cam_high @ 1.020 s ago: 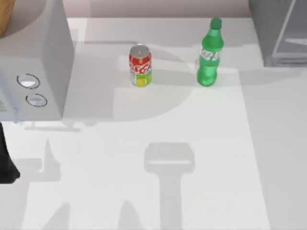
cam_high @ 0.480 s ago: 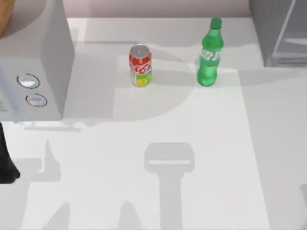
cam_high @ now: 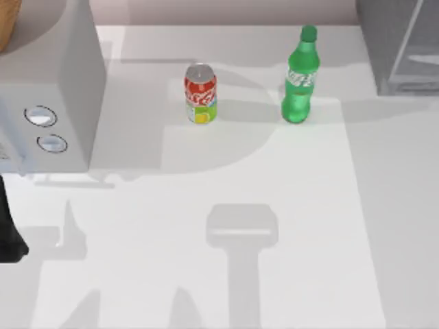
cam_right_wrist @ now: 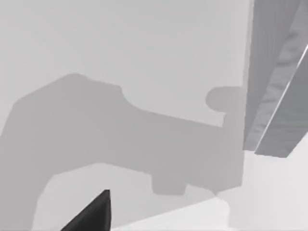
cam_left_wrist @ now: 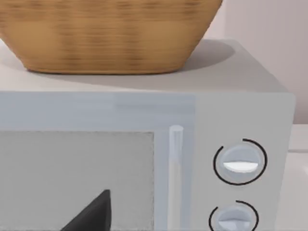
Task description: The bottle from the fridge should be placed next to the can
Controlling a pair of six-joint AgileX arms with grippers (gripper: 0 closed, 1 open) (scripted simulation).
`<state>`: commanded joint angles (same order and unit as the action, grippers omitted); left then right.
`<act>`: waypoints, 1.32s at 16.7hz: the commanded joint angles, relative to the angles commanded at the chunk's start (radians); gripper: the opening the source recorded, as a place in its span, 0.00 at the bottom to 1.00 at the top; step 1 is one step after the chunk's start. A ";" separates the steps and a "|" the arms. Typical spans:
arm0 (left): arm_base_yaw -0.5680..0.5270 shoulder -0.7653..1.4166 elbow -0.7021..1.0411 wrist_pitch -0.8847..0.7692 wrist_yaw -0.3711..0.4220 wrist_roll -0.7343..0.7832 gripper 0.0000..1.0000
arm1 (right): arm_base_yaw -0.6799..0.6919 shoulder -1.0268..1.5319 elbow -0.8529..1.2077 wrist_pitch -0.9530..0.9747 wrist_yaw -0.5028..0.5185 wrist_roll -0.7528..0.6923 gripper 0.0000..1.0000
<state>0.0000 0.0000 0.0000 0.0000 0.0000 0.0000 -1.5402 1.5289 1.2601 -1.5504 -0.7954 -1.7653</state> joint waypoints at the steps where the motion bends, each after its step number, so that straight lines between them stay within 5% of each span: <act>1: 0.000 0.000 0.000 0.000 0.000 0.000 1.00 | -0.066 0.073 0.019 0.012 -0.034 -0.072 1.00; 6: 0.000 0.000 0.000 0.000 0.000 0.000 1.00 | -0.260 0.282 0.074 0.058 -0.142 -0.278 1.00; 14: 0.000 0.000 0.000 0.000 0.000 0.000 1.00 | -0.259 0.292 0.073 0.071 -0.146 -0.274 1.00; 18: 0.000 0.000 0.000 0.000 0.000 0.000 1.00 | -0.165 0.296 0.072 0.202 -0.130 -0.127 1.00; 22: 0.000 0.000 0.000 0.000 0.000 0.000 1.00 | 0.015 0.301 0.067 0.447 -0.091 0.175 1.00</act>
<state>0.0000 0.0000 0.0000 0.0000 0.0000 0.0000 -1.5255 1.8295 1.3271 -1.1038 -0.8865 -1.5907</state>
